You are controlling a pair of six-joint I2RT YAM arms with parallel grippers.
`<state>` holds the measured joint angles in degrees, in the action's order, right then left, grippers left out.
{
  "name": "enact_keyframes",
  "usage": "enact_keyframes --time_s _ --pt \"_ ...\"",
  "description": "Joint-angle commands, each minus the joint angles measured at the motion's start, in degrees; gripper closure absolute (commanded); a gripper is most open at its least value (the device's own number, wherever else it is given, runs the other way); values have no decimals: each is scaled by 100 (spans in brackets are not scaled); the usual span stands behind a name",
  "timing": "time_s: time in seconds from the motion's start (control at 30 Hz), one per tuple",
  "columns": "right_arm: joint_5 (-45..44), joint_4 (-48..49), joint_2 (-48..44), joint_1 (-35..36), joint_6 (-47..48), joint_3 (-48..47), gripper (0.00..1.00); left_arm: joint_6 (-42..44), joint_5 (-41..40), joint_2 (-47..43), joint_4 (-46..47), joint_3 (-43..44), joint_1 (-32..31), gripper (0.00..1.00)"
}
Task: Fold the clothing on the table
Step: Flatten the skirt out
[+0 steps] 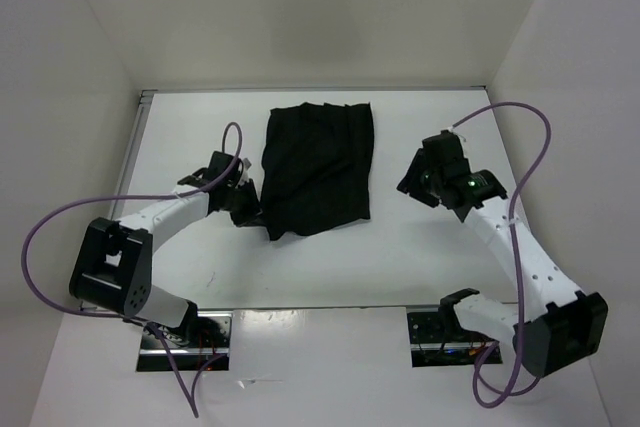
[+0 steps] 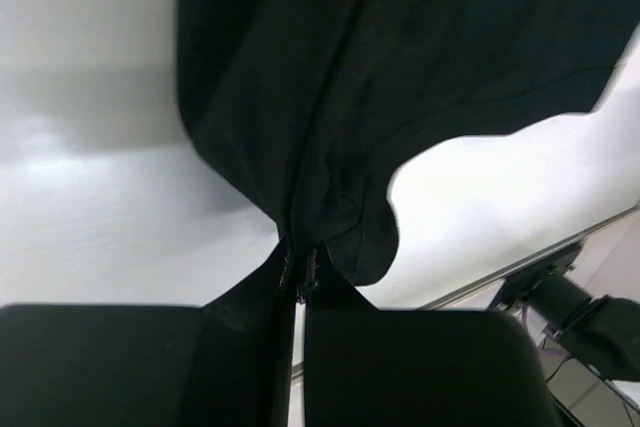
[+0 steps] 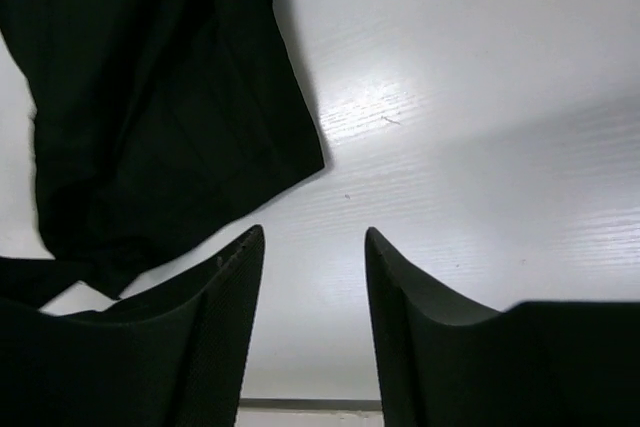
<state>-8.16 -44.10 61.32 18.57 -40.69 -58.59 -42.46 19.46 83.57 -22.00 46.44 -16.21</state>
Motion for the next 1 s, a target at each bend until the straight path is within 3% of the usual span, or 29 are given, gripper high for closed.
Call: enact_keyframes --time_s 0.0,0.17,0.5,0.8,0.97 --pt "403 269 432 260 210 -127 51 -17 -197 -210 250 524 109 100" --pt "403 655 1327 472 210 -179 54 203 -399 -341 3 517 451 100" --pt "605 1324 3155 639 614 -934 58 325 119 -289 310 155 566 100" --pt "825 1500 4247 754 764 -1427 47 431 181 -289 249 208 566 100" --pt "948 1632 4844 815 816 -1427 47 431 181 -341 249 208 618 100"
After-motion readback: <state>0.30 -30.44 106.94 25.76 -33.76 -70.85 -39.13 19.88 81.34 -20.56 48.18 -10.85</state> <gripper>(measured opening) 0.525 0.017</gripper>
